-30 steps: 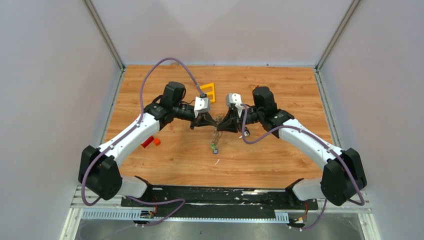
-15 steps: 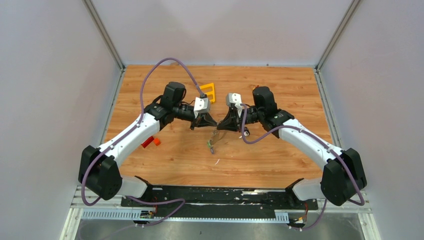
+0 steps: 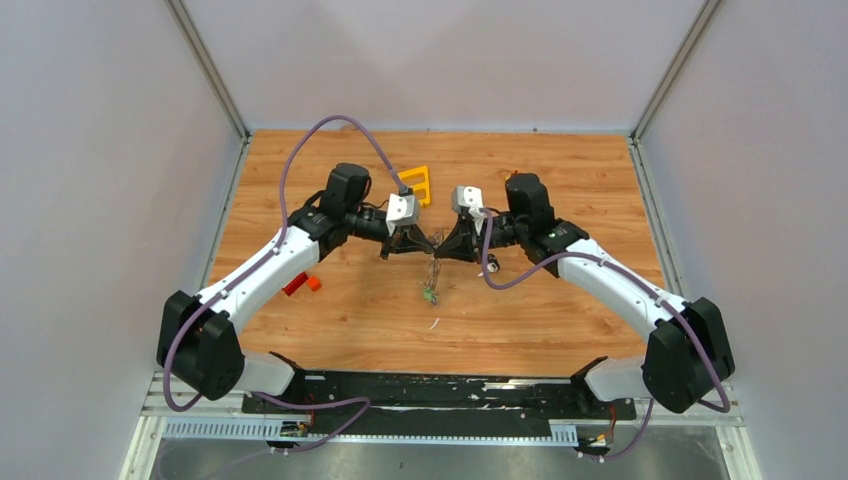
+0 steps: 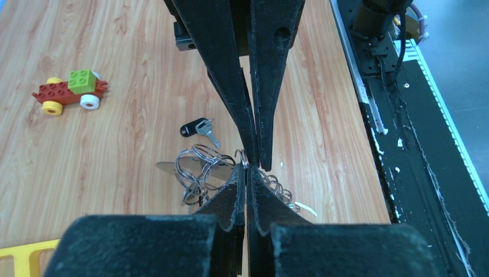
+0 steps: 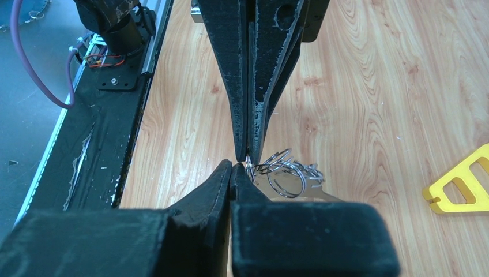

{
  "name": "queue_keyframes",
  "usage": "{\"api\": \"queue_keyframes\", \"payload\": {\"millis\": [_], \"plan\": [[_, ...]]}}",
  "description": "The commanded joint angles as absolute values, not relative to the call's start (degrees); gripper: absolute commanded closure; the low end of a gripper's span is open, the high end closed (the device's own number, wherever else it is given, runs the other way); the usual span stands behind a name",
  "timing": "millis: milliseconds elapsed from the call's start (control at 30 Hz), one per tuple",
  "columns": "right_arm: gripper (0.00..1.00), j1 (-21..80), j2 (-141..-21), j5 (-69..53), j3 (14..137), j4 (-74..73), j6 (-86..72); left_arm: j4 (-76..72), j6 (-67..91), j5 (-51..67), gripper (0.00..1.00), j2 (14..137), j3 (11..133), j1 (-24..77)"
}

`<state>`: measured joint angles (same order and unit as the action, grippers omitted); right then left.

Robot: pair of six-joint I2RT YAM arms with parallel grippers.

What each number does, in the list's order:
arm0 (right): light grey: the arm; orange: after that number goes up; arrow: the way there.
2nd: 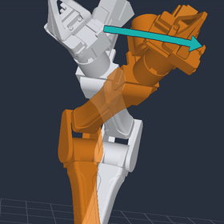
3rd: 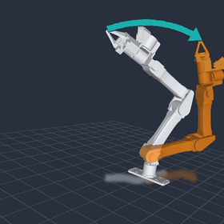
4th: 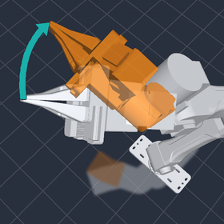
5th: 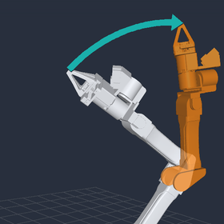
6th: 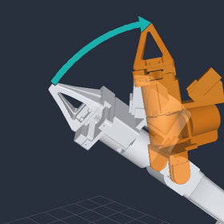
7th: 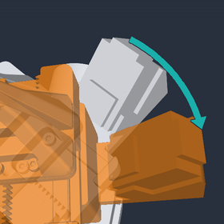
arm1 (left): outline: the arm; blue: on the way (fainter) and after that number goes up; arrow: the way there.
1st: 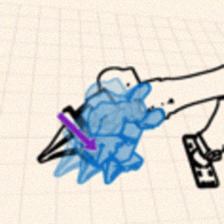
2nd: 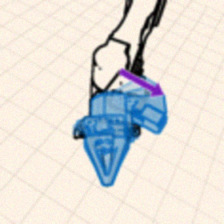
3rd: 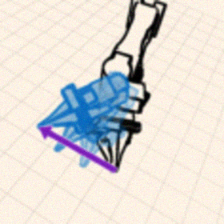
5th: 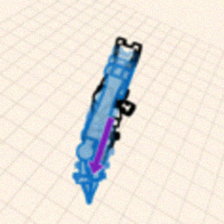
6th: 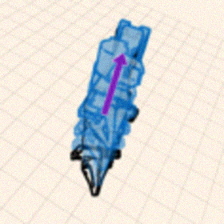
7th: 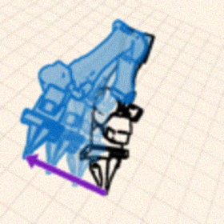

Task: Put the keys on the keyring
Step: Adjust the keyring.

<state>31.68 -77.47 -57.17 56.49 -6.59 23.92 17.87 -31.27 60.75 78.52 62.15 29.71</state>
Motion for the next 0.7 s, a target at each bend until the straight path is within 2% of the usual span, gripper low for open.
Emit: {"api": "queue_keyframes", "payload": {"millis": [0,167,333,667], "plan": [[0.96,31.5,-76.7,-58.9,59.2,-9.2,29.2,18.4,-33.4,65.0,1.0,77.1,62.0,30.0],[0.81,29.8,-76.1,-63.8,64.0,-20.4,36.6,20.8,-37.7,67.3,1.0,76.5,62.4,28.7],[0.71,29.0,-73.0,-64.1,64.4,-22.7,38.5,19.8,-40.2,71.8,1.0,75.0,60.9,27.3],[0.71,28.7,-74.3,-68.7,64.0,-21.6,35.8,15.3,-39.5,75.4,1.0,72.2,57.7,27.2]]}}
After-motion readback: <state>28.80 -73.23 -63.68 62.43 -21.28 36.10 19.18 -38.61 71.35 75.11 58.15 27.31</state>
